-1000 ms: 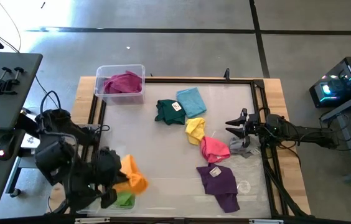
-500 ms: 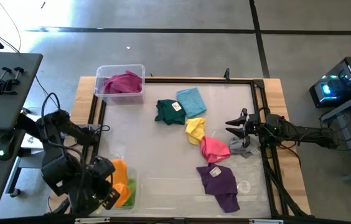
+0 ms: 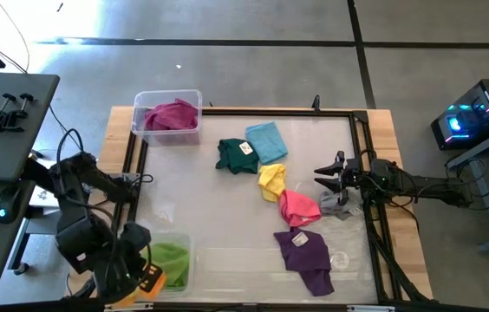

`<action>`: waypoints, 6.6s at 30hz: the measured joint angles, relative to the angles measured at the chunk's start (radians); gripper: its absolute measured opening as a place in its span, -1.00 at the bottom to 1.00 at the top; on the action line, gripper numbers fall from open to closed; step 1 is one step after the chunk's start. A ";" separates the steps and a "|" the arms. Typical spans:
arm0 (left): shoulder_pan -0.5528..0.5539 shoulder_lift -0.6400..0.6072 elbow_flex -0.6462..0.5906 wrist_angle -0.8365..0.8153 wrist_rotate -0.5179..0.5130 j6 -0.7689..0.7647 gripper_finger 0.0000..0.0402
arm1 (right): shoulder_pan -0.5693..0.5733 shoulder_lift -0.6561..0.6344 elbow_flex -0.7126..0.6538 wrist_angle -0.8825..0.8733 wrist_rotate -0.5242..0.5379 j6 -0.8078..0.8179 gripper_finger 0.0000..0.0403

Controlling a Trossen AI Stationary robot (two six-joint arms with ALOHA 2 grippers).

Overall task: Sort towels by color in basket
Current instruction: Put the orange towel into the bottom transparent bin, then put the dark green towel into the top transparent bin

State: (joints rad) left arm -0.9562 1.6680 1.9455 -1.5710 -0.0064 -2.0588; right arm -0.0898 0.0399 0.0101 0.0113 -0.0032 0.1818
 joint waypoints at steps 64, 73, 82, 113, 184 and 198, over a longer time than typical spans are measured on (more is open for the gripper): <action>0.091 -0.196 -0.706 0.698 0.040 0.337 -0.99 | 0.000 0.000 0.000 0.000 0.000 0.000 -0.32; 0.175 -0.194 -0.690 0.891 -0.925 1.090 -1.00 | 0.000 0.000 0.000 0.000 0.000 0.000 -0.32; 0.529 -0.132 -0.815 1.378 -0.911 1.764 -1.00 | 0.000 0.000 0.000 0.000 0.000 0.000 -0.32; 1.181 0.323 -0.776 1.284 -0.356 1.755 -0.10 | 0.000 0.000 0.000 0.000 0.000 0.000 -0.32; 1.659 -0.046 -0.516 0.370 -0.523 1.851 -0.35 | 0.000 0.000 0.000 0.000 0.000 0.000 -0.32; 1.633 -0.221 -0.518 0.194 -0.416 1.634 -0.49 | 0.000 0.000 0.000 0.000 0.000 0.000 -0.32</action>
State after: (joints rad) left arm 0.6773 1.4467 1.4274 -1.3769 -0.4226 -0.4252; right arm -0.0902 0.0399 0.0105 0.0113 -0.0029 0.1818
